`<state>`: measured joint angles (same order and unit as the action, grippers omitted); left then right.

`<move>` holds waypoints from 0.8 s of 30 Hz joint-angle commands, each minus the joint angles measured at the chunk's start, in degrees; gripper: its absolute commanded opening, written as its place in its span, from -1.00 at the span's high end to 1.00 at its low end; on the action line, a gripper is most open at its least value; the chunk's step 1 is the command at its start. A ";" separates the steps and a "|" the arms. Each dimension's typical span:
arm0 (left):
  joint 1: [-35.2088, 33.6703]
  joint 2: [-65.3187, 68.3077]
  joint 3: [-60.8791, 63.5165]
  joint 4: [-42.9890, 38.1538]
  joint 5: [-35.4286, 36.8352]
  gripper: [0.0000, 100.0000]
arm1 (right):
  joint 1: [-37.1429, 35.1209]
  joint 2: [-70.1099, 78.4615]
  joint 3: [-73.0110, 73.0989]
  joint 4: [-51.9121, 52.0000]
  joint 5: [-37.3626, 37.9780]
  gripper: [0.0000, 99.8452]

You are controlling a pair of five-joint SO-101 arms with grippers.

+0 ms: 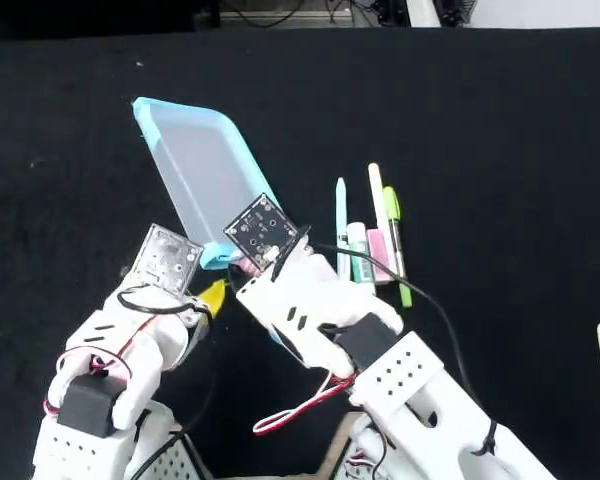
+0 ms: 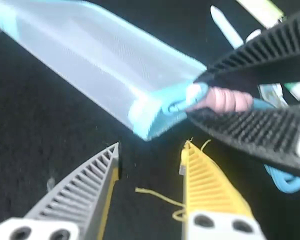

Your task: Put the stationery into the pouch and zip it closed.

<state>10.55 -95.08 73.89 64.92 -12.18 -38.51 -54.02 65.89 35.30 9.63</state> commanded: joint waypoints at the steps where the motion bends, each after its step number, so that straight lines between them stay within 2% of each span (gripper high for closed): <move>1: -3.30 -0.18 3.91 -8.53 -0.70 0.59 | 0.79 -1.19 -0.31 -1.49 -0.53 0.98; 5: -4.62 -0.18 6.81 -13.71 -0.70 0.59 | 0.79 -1.19 0.04 -1.49 -0.53 0.98; 19: -4.26 -0.18 13.58 -23.30 -0.44 0.60 | 0.79 -1.19 0.31 -1.49 -0.53 0.98; 24: -4.18 -0.18 14.11 -23.56 -0.26 0.61 | 0.88 -1.19 1.54 -1.58 -0.53 0.98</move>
<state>6.95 -94.73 88.66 42.59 -12.53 -38.33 -54.02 67.38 35.30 9.63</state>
